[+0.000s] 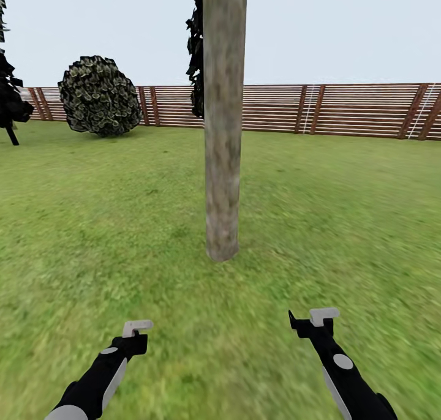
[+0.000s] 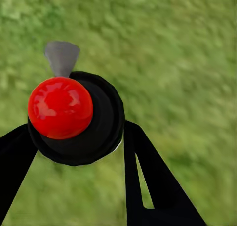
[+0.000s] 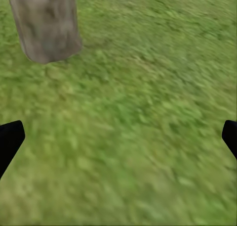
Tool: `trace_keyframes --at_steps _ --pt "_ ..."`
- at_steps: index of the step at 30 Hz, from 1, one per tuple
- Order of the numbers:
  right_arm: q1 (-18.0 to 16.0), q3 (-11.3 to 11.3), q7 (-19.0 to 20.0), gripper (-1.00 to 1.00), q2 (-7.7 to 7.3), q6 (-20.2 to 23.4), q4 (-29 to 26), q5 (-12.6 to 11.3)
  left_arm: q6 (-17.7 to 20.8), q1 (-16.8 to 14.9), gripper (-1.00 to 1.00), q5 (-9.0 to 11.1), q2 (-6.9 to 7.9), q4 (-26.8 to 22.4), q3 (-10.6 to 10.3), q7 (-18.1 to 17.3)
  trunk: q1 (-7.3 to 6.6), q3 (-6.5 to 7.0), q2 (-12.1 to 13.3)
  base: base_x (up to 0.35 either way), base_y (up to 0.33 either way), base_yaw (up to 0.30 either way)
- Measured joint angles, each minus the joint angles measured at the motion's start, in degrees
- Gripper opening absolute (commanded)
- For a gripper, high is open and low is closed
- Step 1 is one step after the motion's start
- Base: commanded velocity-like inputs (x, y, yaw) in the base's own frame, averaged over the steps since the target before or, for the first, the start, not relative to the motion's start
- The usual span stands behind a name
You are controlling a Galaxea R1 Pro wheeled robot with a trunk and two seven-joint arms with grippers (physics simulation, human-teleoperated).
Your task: In the garden, pick up the pesticide atomizer on the floor and spray pesticide onto both trees until each tree trunk is fully covered.
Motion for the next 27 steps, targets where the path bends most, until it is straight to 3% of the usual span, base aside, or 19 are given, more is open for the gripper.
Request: trace_keyframes --at_steps 10,27 --pt "0.00 0.00 0.03 1.00 0.01 0.03 0.00 0.00 0.00 0.00 -1.00 0.01 0.00 0.00 0.00 -0.14 0.00 0.00 0.00 0.026 0.000 0.000" --pt "0.00 0.00 0.08 1.00 0.00 -0.06 -0.08 0.00 0.00 0.00 -1.00 0.03 0.00 0.00 0.00 -0.15 0.00 0.00 0.00 0.281 0.000 0.000"
